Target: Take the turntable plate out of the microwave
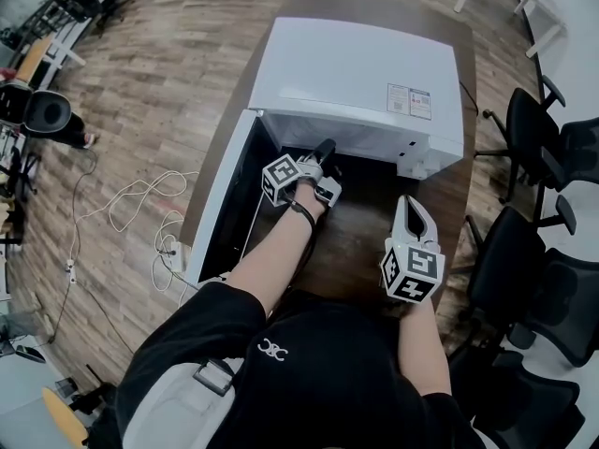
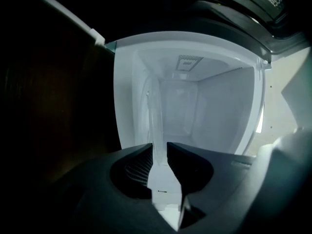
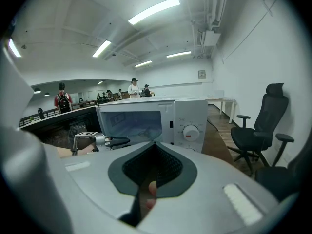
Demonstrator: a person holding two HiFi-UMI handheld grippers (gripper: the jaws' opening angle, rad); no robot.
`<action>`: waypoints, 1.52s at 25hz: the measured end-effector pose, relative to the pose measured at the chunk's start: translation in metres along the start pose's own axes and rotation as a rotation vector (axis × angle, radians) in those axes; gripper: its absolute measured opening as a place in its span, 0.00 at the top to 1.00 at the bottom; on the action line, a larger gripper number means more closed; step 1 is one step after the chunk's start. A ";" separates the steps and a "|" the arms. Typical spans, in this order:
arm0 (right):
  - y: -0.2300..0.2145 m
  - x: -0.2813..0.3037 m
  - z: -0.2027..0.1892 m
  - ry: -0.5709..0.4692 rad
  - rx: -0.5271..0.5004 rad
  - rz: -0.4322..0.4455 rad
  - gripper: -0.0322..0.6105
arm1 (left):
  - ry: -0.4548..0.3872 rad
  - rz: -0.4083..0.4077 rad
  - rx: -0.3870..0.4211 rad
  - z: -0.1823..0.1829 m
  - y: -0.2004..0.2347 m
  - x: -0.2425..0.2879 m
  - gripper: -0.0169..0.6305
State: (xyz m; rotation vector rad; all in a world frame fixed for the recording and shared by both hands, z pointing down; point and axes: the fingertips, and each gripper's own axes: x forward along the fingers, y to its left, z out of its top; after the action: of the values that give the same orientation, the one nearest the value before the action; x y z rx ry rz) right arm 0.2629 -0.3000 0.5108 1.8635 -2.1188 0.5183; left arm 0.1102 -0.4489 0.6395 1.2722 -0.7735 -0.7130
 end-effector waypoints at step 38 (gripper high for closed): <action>-0.006 -0.003 0.004 -0.003 -0.043 -0.011 0.94 | -0.030 -0.107 0.011 0.021 -0.028 0.041 0.92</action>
State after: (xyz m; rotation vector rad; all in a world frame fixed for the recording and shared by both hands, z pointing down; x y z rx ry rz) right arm 0.2691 -0.3000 0.5065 1.8522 -2.1040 0.4637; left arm 0.1145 -0.4987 0.6191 1.3231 -0.7392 -0.8163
